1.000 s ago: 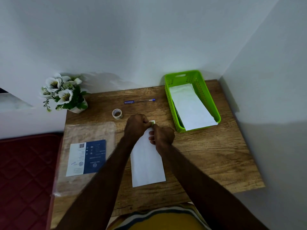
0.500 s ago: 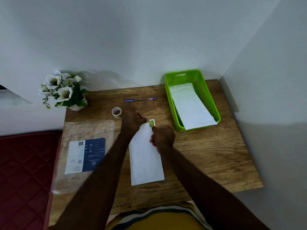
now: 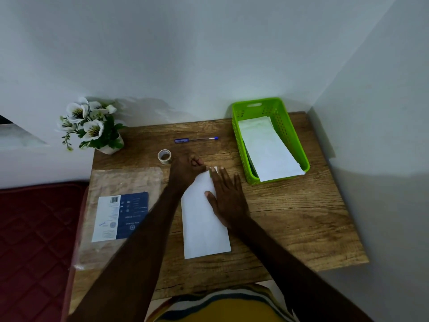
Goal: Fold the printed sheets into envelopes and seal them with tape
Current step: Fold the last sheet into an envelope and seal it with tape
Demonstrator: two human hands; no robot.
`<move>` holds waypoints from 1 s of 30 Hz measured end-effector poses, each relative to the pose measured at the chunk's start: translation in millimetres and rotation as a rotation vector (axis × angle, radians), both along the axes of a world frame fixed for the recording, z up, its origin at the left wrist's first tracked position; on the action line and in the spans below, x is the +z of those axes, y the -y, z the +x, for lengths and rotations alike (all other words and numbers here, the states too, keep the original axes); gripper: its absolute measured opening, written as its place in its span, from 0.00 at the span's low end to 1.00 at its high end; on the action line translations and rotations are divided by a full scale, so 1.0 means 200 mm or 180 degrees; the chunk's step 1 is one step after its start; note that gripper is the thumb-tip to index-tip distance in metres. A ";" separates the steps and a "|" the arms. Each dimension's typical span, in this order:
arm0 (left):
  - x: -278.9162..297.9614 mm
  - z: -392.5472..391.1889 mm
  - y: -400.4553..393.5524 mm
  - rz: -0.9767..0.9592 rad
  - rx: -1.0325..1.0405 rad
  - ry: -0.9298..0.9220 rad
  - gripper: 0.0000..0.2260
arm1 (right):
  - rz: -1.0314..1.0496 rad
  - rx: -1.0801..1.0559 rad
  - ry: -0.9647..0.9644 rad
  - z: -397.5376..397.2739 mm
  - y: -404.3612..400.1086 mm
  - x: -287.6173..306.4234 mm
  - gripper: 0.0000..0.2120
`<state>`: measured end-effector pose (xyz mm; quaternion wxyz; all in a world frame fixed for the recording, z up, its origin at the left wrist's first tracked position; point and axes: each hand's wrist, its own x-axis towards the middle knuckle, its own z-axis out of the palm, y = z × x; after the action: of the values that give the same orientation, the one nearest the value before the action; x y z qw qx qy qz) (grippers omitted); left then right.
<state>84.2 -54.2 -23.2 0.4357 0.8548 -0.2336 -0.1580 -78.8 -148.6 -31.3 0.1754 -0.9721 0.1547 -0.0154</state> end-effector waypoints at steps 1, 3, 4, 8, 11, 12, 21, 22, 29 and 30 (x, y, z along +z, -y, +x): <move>0.00 0.00 0.00 0.0004 0.0013 0.0000 0.08 | -0.0010 0.0028 -0.0087 0.00 0.00 0.00 0.33; 0.00 0.00 0.00 0.0040 0.0064 -0.0030 0.08 | 0.0010 0.0067 -0.0255 0.01 0.01 0.00 0.33; -0.01 0.00 0.00 0.0048 0.0059 -0.0011 0.08 | 0.0033 0.0057 -0.0296 0.02 0.01 0.01 0.33; 0.00 0.00 0.00 0.0033 0.0002 -0.0020 0.07 | 0.0057 -0.0001 -0.0193 0.02 -0.02 0.05 0.32; 0.00 0.00 0.00 0.0036 -0.0003 -0.0053 0.06 | 0.0225 0.0080 -0.0355 0.00 -0.05 0.04 0.33; 0.00 0.00 0.00 0.0034 -0.0005 -0.0046 0.06 | 0.0291 0.0100 -0.0371 0.00 -0.04 0.03 0.33; 0.01 -0.01 0.00 0.0124 0.0044 -0.0124 0.05 | 0.0205 -0.0113 -0.0300 -0.02 0.01 0.03 0.33; 0.01 0.00 0.00 0.0145 0.0036 -0.0123 0.05 | 0.0195 -0.0142 -0.0264 -0.01 0.02 0.03 0.32; 0.03 -0.02 0.00 0.0131 0.0078 -0.0101 0.05 | 0.0185 -0.0059 -0.0435 0.03 0.01 0.03 0.34; 0.03 -0.02 0.00 0.0133 0.0077 -0.0089 0.05 | 0.0157 -0.0049 -0.0483 0.02 0.00 0.02 0.34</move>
<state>79.7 -54.3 -16.2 0.4229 0.8641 -0.2139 -0.1695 -74.6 -149.0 -27.7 0.1869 -0.9647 0.1754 0.0609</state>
